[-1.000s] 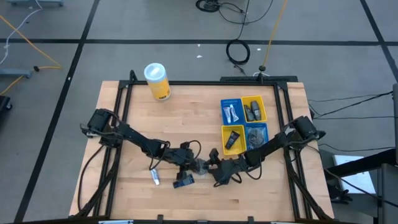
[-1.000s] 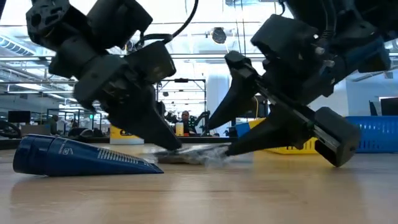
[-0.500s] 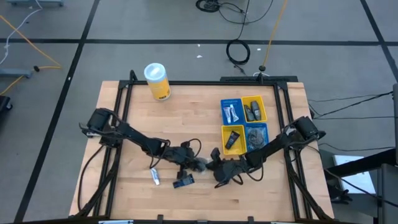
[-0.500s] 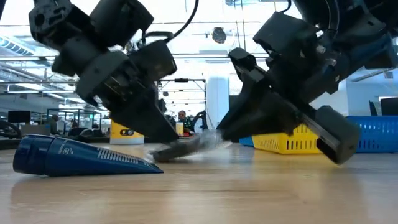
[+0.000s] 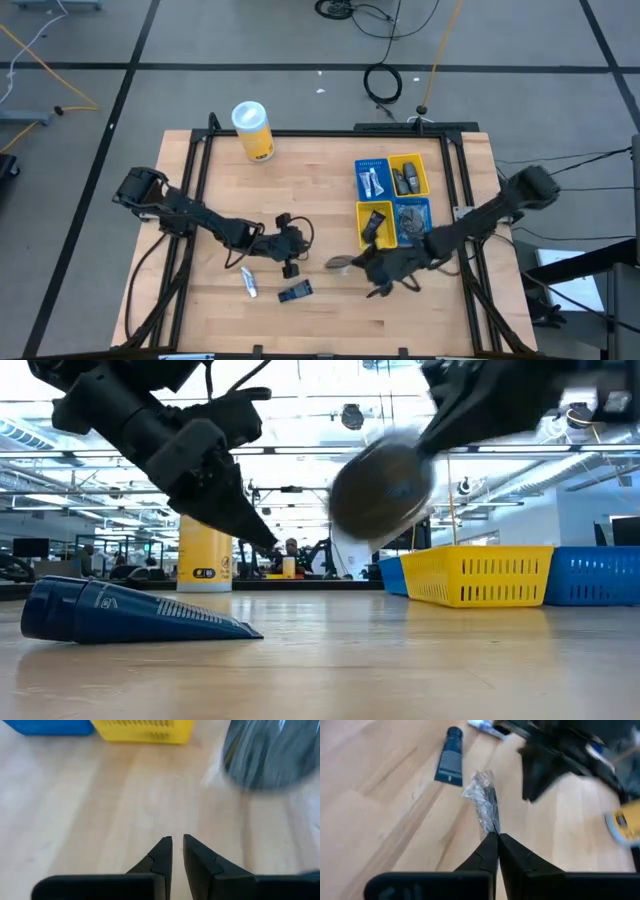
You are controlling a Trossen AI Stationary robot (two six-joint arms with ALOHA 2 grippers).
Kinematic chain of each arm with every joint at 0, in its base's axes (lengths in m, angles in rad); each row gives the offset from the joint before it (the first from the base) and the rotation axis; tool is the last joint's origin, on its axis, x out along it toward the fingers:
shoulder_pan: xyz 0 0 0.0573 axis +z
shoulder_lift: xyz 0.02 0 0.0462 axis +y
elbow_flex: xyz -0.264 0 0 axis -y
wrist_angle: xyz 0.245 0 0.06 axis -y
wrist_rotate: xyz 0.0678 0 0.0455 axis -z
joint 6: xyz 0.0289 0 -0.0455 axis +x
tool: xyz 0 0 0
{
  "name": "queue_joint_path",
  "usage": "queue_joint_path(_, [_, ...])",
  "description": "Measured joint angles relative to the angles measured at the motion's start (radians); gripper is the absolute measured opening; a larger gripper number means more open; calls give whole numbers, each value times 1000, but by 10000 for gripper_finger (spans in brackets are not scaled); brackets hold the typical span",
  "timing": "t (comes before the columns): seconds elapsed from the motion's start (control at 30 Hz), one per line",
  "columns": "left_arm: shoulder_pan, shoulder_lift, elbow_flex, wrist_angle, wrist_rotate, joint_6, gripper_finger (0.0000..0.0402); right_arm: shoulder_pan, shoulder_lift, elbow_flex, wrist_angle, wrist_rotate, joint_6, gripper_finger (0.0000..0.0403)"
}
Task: Pick & Place Travel size toiletries
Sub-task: Put the black hairbrush into the bottom blue bin
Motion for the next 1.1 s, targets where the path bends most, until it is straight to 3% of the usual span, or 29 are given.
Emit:
queue_joint_path(0.1, [-9, 11, 1, 0, -55, 1, 44, 4, -132, 67, -290, 0, 135, 2])
queue_joint_path(0.23, [-10, 11, 0, 3, -66, 2, 44, -32, -265, 192, -770, -21, 431, 2])
queue_joint_path(0.4, [-10, 11, 0, 12, -67, 2, 45, -138, -378, 237, -1162, -189, 727, 1])
queue_joint_path(0.53, [-10, 11, 0, 13, -67, 2, 45, -233, -430, 197, -1267, -331, 785, 1])
queue_joint_path(0.77, [-8, 11, 0, 13, -68, 4, 44, -401, -438, 149, -1279, -516, 701, 1])
queue_joint_path(1.1, [-8, 11, 1, 14, -69, 10, 44, -576, -363, 144, -1278, -610, 448, 1])
